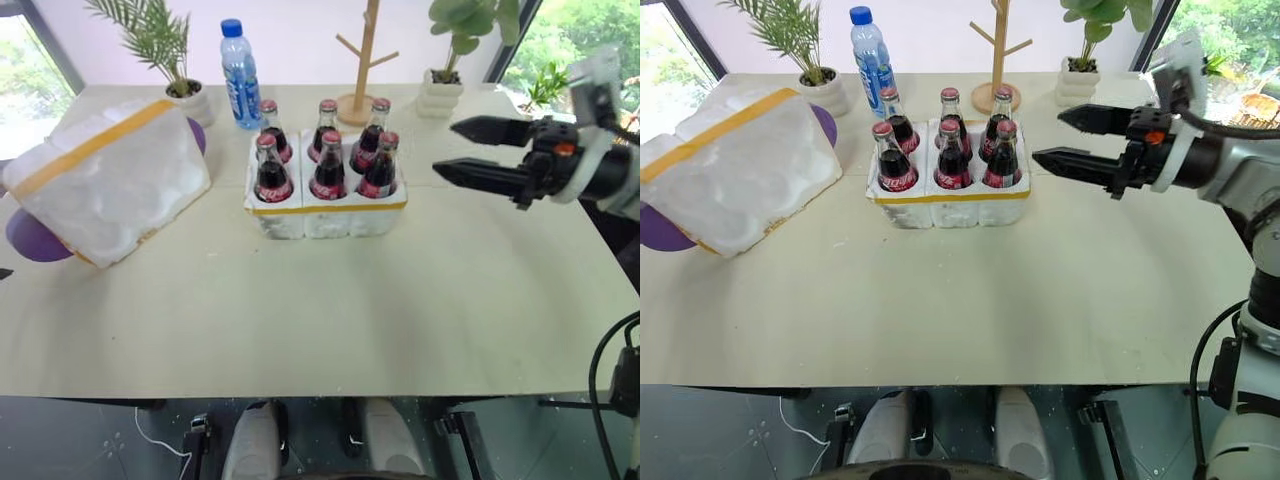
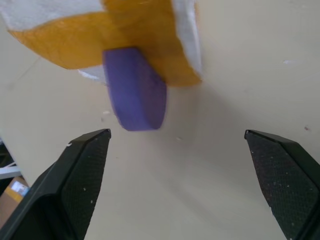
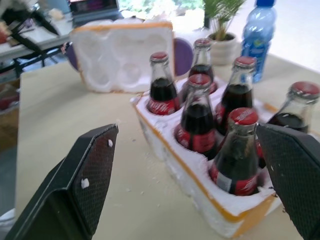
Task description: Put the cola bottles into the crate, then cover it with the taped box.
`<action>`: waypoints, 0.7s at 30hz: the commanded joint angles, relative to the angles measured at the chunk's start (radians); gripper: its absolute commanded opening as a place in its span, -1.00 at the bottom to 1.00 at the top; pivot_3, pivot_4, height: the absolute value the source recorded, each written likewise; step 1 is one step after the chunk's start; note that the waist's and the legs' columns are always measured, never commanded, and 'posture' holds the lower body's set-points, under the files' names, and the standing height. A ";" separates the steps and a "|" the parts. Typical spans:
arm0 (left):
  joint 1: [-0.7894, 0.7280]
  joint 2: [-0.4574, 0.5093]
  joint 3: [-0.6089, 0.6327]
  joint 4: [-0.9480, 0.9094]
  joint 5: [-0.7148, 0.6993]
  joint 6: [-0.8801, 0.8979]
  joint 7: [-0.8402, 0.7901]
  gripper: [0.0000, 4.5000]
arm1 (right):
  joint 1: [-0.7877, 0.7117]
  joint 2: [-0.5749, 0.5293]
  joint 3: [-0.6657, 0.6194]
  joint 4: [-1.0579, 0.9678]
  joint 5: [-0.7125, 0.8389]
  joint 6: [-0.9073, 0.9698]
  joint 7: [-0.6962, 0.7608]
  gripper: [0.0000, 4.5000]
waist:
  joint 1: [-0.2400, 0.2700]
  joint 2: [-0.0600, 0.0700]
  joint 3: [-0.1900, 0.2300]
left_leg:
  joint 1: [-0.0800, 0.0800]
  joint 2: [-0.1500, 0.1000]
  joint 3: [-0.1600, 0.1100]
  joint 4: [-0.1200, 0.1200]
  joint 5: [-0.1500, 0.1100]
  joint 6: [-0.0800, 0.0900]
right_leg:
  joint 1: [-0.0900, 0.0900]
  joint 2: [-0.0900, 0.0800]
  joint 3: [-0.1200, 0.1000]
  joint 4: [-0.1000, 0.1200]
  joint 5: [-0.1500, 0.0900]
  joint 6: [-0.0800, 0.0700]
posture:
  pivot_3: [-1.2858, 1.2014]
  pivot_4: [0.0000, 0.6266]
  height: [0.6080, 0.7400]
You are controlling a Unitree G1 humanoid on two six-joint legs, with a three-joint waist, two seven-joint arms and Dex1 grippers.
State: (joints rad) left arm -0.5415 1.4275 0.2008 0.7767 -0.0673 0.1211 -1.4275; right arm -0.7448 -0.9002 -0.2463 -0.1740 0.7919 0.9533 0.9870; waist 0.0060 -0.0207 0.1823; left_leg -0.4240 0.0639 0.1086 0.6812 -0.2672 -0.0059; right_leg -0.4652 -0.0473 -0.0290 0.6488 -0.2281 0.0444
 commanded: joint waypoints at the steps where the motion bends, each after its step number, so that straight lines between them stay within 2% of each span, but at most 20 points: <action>1: -0.262 -0.052 -0.173 0.181 0.169 -0.101 0.023 1.00 | -0.024 -0.011 -0.020 -0.027 0.021 -0.017 -0.003 0.98 | 0.007 0.000 0.000 | 0.000 0.000 0.000 0.001 0.000 0.000 | 0.000 0.000 0.000 0.000 0.001 0.002 | 0.03 -0.52 1.00; 5: -0.473 -0.132 -0.293 0.352 0.286 -0.148 0.059 1.00 | -0.004 -0.024 -0.035 -0.049 0.026 -0.012 -0.017 0.98 | 0.007 -0.002 -0.001 | -0.001 0.000 -0.001 0.002 0.000 0.000 | 0.000 0.001 0.000 0.000 0.003 0.005 | 0.03 -0.52 1.00; 11: -0.553 -0.195 -0.361 0.478 0.362 -0.195 0.107 1.00 | 0.046 -0.051 -0.085 -0.095 0.056 0.010 -0.049 0.98 | -0.002 -0.002 -0.001 | -0.001 0.000 -0.001 0.002 0.000 0.001 | -0.001 0.001 0.000 0.001 0.003 0.005 | 0.03 -0.52 1.00; 14: -0.559 -0.210 -0.362 0.501 0.366 -0.196 0.101 0.60 | 0.064 -0.057 -0.104 -0.118 0.073 0.021 -0.065 1.00 | -0.002 -0.002 -0.001 | -0.001 0.001 -0.001 0.002 0.000 0.001 | -0.001 0.001 0.000 0.001 0.003 0.005 | 0.03 -0.52 1.00; 20: -0.564 -0.219 -0.357 0.506 0.363 -0.211 0.090 -0.74 | 0.084 -0.073 -0.120 -0.132 0.091 0.028 -0.089 1.00 | 0.001 -0.002 -0.001 | -0.001 0.001 -0.001 0.002 0.000 0.001 | 0.000 0.001 0.000 0.001 0.003 0.005 | 0.03 -0.52 1.00; 21: -0.565 -0.218 -0.356 0.505 0.363 -0.215 0.091 -0.87 | 0.086 -0.077 -0.119 -0.129 0.091 0.027 -0.091 1.00 | 0.003 -0.002 -0.001 | -0.001 0.001 -0.001 0.002 0.000 0.001 | 0.000 0.001 0.000 0.001 0.003 0.005 | 0.03 -0.52 1.00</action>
State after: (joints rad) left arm -1.0938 1.1968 -0.1650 1.2840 0.2939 -0.0806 -1.3367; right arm -0.6553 -0.9572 -0.3272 -0.2767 0.8693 0.9871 0.9007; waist 0.0092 -0.0230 0.1815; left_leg -0.4250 0.0646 0.1071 0.6836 -0.2674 -0.0050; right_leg -0.4652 -0.0466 -0.0292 0.6498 -0.2254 0.0492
